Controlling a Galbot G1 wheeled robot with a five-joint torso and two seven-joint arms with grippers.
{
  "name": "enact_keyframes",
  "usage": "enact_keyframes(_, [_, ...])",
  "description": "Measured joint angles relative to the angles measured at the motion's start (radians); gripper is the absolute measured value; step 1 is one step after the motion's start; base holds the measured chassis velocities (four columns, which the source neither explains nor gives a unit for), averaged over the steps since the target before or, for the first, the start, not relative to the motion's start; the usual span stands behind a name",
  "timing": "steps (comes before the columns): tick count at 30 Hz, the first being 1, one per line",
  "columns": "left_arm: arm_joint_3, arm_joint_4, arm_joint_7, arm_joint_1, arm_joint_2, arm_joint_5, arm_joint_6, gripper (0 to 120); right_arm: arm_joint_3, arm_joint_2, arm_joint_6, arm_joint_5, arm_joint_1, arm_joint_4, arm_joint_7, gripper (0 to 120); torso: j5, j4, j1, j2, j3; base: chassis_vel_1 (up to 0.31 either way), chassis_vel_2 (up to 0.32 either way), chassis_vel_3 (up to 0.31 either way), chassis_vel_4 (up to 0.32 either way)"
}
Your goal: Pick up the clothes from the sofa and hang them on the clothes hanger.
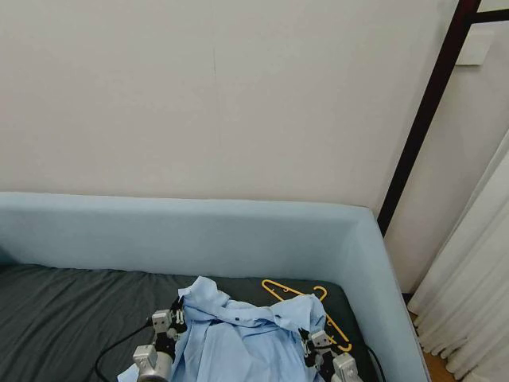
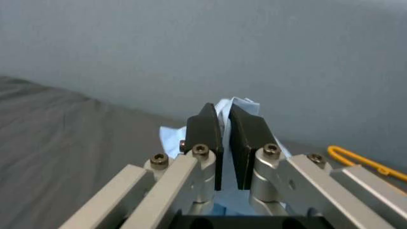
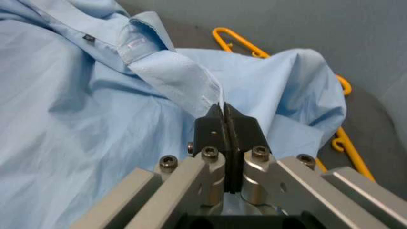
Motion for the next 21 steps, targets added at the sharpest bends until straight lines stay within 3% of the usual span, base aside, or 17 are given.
enact_keyframes(16, [-0.020,0.053,0.020,0.017,-0.003,0.034,-0.054,4,0.021,0.012,-0.008,-0.021,-0.080,0.009,-0.013,0,0.0002,-0.0001,0.000,0.000,0.000,0.000,0.000,0.000,0.000])
enact_keyframes(21, [-0.027,0.053,0.020,0.009,0.003,0.041,-0.060,4,0.060,-0.017,0.008,-0.049,-0.121,0.049,-0.031,19,0.0002,0.0000,0.000,0.000,0.000,0.000,0.000,0.000,0.000])
